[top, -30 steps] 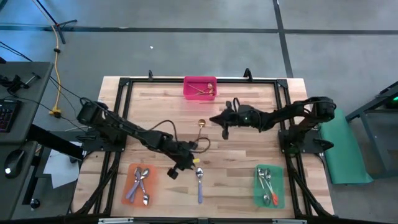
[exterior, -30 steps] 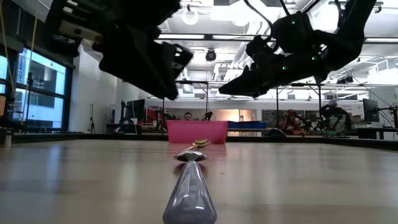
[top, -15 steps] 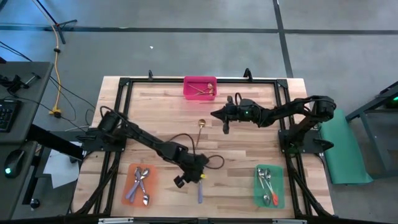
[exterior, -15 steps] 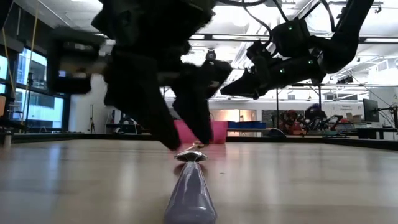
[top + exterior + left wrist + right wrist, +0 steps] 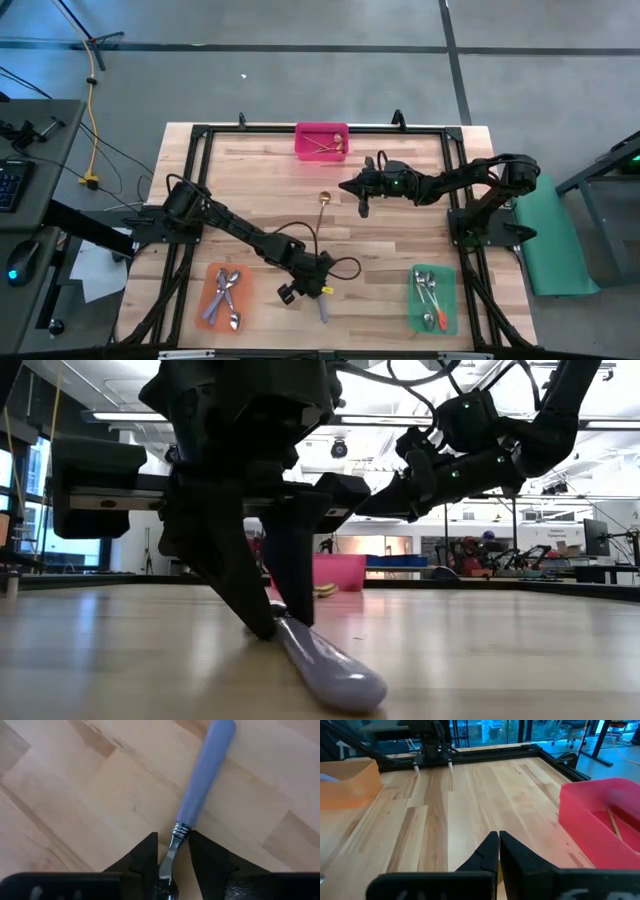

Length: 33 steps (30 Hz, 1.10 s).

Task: Sort silverware by color (type)
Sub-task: Put the purple spoon into the orange bin

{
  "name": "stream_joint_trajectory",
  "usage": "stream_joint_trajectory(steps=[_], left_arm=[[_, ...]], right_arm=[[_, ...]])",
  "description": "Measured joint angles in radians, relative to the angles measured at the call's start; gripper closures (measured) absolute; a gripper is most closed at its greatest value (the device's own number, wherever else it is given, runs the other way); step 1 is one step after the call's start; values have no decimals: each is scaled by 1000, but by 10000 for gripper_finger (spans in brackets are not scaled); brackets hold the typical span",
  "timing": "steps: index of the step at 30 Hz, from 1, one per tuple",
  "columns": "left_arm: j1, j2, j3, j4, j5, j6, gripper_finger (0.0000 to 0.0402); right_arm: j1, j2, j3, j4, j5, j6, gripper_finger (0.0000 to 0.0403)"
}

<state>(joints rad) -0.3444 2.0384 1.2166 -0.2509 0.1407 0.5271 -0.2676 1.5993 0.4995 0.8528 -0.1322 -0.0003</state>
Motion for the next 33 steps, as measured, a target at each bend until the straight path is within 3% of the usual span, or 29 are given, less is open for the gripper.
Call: stream_joint_trajectory(steps=[12, 26, 33], left_arm=[[4, -20, 1, -177, -23, -38, 392], [-23, -251, -12, -565, -84, -283, 401], [-108, -402, -10, -672, -39, -566, 400]], right_arm=[[0, 0, 0, -3, 0, 3, 403], [0, 0, 0, -17, 0, 4, 403], [0, 0, 0, -19, 0, 20, 403]])
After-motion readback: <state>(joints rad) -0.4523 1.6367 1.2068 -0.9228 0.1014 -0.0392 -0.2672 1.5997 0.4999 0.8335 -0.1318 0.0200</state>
